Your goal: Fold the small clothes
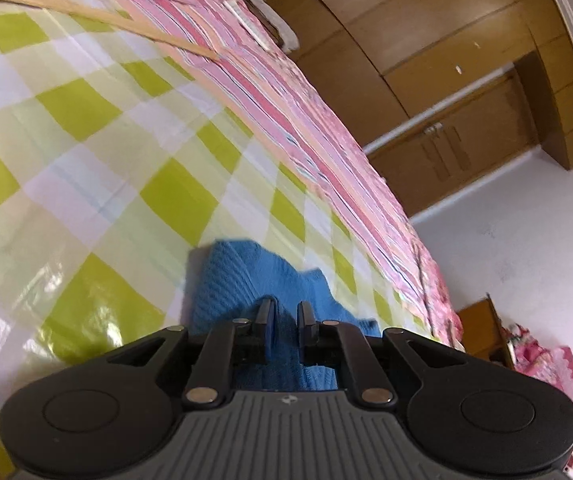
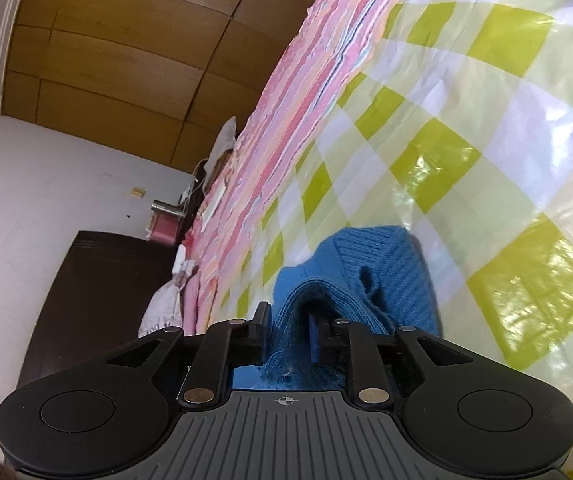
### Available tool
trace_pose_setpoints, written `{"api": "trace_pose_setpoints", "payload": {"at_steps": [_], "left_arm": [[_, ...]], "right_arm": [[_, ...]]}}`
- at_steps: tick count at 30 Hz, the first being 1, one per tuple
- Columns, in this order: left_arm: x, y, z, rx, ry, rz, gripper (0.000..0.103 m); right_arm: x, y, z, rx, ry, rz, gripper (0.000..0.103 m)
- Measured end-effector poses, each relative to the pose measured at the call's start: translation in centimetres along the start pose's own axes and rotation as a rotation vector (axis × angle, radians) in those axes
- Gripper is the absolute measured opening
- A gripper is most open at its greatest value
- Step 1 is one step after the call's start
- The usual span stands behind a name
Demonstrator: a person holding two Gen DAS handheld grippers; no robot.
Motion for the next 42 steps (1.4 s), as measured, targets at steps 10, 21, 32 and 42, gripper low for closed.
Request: {"api": "trace_pose_setpoints", "payload": {"at_steps": [10, 21, 32, 42], "left_arm": [[-2.5, 1.7, 1.2, -0.065, 0.005, -0.129, 0.015], [5.5, 5.5, -1.3, -0.079, -0.501, 0.070, 0.015], [6.3, -0.8, -5.5, -0.018, -0.596, 0.177, 0.016], [-0.2, -0.8, -3.8, -0.105, -0.362, -0.037, 0.016]], "right_arm": [[-0.2, -1.1, 1.7, -0.019, 0.012, 0.004, 0.046], [0.4, -1.5, 2.8, -0.038, 0.063, 0.028, 0.050], [2.1, -0.8, 3.7, 0.020, 0.235, 0.074, 0.051], [0.7, 0.8, 2.4, 0.066, 0.278, 0.005, 0.051]]}}
Point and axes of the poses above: each gripper's, at about its wrist camera, not at the fingertips, and y roughly against the way its jaws point, z to its left, x to its underside, the point moved 8 cm from there along -y, roughly the way its jaws point, and after that the axes turned 5 degrees about -z, right-handed, at the moved point
